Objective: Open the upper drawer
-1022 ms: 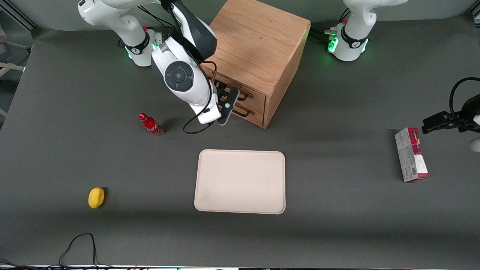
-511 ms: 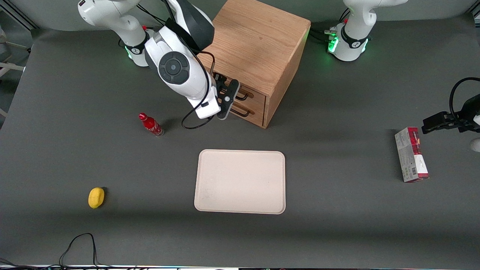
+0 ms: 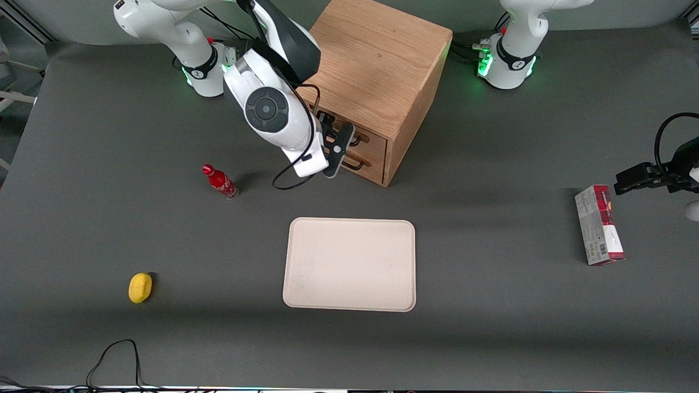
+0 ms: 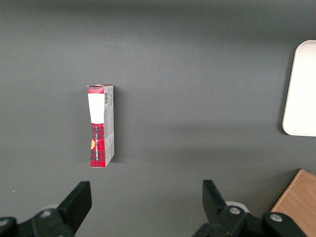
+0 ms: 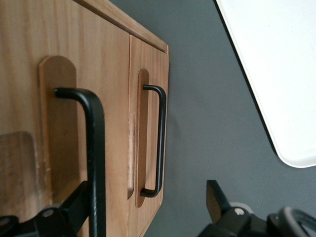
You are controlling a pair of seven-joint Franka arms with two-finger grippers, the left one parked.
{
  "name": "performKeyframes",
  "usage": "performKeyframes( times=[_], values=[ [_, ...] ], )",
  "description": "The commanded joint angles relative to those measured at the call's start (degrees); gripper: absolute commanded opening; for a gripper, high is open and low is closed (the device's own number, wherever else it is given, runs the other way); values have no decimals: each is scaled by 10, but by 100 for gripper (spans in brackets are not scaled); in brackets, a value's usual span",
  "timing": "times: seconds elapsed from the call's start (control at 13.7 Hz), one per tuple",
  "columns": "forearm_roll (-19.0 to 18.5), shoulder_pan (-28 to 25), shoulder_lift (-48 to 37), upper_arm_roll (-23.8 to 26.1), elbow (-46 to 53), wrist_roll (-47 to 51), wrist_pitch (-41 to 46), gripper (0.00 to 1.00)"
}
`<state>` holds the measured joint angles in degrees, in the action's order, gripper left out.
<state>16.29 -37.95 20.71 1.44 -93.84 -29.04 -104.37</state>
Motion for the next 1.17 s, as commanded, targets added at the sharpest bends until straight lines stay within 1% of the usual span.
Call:
performKeyframes(
  times=[0.0,0.15,0.73,1.1],
  values=[
    [-24,-5,4,-3,-2,13,-14,100],
    [-33,-5,10,-4,-1,21,-25,100],
    [-31,40,24,-5,21,14,-26,100],
    [-33,57,50,-5,67,15,-20,100]
  ],
)
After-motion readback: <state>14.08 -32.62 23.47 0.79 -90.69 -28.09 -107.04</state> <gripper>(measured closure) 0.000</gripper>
